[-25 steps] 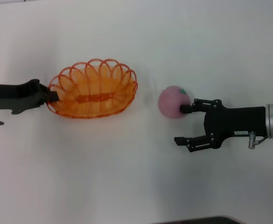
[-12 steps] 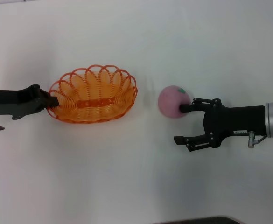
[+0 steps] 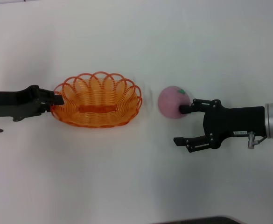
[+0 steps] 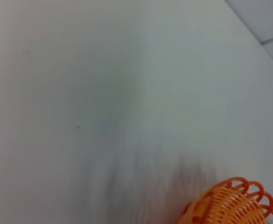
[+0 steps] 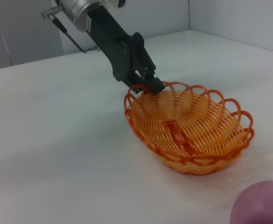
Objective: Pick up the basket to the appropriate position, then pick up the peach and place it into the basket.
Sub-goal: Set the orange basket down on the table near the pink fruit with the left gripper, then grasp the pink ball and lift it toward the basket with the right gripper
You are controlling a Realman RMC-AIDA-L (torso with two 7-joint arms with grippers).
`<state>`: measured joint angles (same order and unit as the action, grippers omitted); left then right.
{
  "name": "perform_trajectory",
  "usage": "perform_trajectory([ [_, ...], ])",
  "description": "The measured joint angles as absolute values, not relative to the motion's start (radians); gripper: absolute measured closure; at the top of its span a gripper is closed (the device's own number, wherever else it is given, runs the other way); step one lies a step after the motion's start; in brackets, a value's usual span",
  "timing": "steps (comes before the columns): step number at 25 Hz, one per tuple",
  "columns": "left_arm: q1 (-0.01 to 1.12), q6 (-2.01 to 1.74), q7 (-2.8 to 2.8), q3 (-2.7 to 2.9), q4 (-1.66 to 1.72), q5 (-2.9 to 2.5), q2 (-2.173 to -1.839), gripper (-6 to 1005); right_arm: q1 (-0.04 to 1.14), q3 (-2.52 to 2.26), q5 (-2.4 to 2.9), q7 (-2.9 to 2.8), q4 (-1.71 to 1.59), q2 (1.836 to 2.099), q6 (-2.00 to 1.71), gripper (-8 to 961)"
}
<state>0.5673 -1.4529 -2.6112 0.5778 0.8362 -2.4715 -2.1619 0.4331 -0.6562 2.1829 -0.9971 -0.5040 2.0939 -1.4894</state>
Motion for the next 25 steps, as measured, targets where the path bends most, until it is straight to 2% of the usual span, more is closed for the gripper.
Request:
perform_trajectory([
  [9, 0.531, -1.471, -2.590, 0.565, 0.834, -2.417, -2.136, 499, 0.433, -0.657, 2.183, -0.997, -0.502, 2.095, -1.488, -4],
  [14, 0.524, -1.495, -2.504, 0.566, 0.832, -2.405, -2.122, 356, 0.435, -0.657, 2.183, -0.997, -0.493, 2.095, -1.488, -4],
  [22, 0.500, -1.604, -2.055, 0.548, 0.839, -2.288, -2.112, 76, 0.436, -0.656, 2.183, -0.997, -0.488, 2.095, -1.488, -4],
  [25, 0.466, -1.653, -1.806, 0.541, 0.854, -2.212, -2.122, 76, 0.436, -0.656, 2.183, -0.997, -0.486, 2.095, -1.486, -4],
])
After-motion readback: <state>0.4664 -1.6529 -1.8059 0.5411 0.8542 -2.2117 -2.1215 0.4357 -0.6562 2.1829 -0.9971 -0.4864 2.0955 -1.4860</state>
